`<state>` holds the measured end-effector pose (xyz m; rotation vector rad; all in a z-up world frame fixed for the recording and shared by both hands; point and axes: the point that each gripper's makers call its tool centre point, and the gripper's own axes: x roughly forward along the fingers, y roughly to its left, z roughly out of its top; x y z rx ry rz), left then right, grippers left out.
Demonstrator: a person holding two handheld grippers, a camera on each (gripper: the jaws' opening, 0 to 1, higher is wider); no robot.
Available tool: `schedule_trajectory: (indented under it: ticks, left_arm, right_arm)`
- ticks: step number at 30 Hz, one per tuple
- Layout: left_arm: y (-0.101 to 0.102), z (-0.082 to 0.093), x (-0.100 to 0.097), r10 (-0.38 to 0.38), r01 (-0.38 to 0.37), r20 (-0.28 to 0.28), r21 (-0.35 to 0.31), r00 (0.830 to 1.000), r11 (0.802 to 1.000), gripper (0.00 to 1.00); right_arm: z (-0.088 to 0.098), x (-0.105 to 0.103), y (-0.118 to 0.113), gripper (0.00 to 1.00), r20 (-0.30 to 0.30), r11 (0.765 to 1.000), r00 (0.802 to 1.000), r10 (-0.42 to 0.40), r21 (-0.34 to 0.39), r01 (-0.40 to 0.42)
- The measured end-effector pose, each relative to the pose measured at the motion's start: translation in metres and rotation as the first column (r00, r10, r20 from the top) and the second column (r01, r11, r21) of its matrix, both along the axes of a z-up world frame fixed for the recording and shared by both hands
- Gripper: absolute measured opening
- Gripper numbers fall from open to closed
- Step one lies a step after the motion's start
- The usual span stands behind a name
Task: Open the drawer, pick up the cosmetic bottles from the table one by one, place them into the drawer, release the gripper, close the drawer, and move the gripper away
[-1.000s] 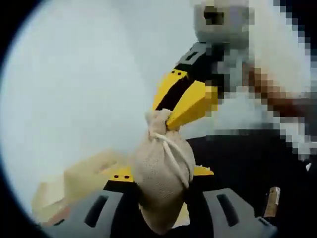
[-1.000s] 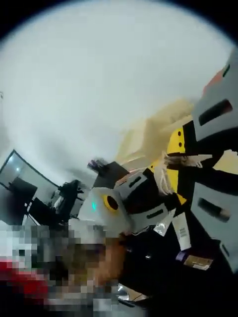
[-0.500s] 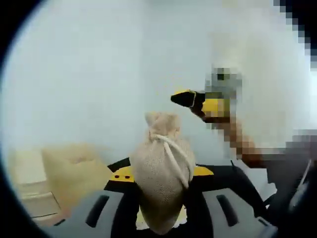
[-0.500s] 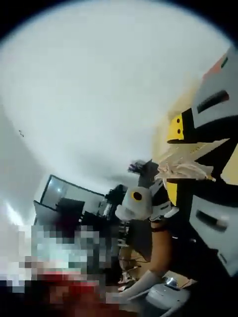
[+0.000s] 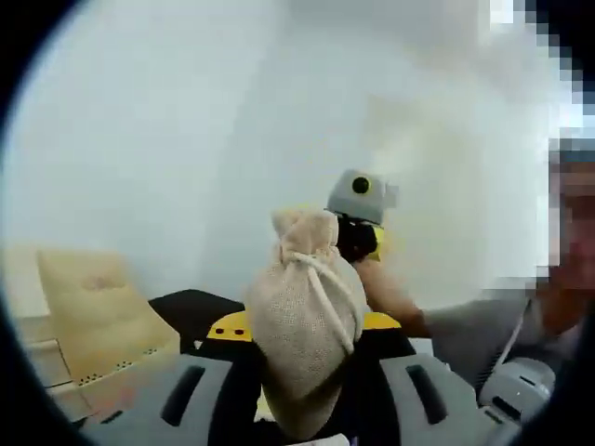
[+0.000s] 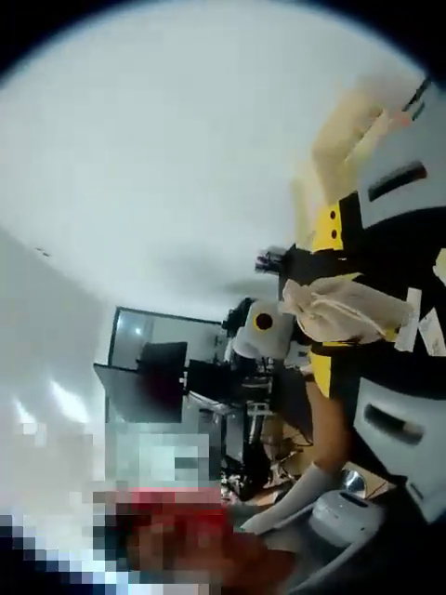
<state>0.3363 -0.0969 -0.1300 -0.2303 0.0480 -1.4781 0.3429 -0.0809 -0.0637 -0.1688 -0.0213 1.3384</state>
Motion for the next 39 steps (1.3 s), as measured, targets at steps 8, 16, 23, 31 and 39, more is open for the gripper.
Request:
schedule_trajectory:
  ticks: [8,16,23,31,39]
  left_arm:
    - [-0.002,-0.004,-0.017,-0.09,0.09,0.005,0.017,0.996,0.996,0.32]
    - [-0.001,-0.009,-0.018,-0.104,0.103,0.01,0.046,0.995,0.994,0.32]
    - [0.003,-0.009,-0.02,-0.114,0.113,0.019,0.054,0.993,0.992,0.32]
    - [0.006,-0.011,-0.017,-0.102,0.1,0.022,0.069,0.995,0.993,0.32]
    - [0.01,-0.013,-0.009,-0.069,0.067,0.032,0.083,0.997,0.994,0.33]
  right_arm:
    - [-0.009,-0.008,0.023,0.32,-0.08,0.996,0.993,0.082,0.025,-0.08]
    - [-0.023,-0.015,0.043,0.28,-0.118,0.992,0.985,0.124,0.01,-0.124]
    - [-0.02,-0.009,0.046,0.23,-0.187,0.99,0.973,0.135,0.06,-0.126]
    - [-0.026,-0.008,0.05,0.18,-0.225,0.991,0.966,0.128,0.069,-0.115]
    - [-0.031,-0.005,0.051,0.12,-0.259,0.991,0.958,0.121,0.084,-0.102]
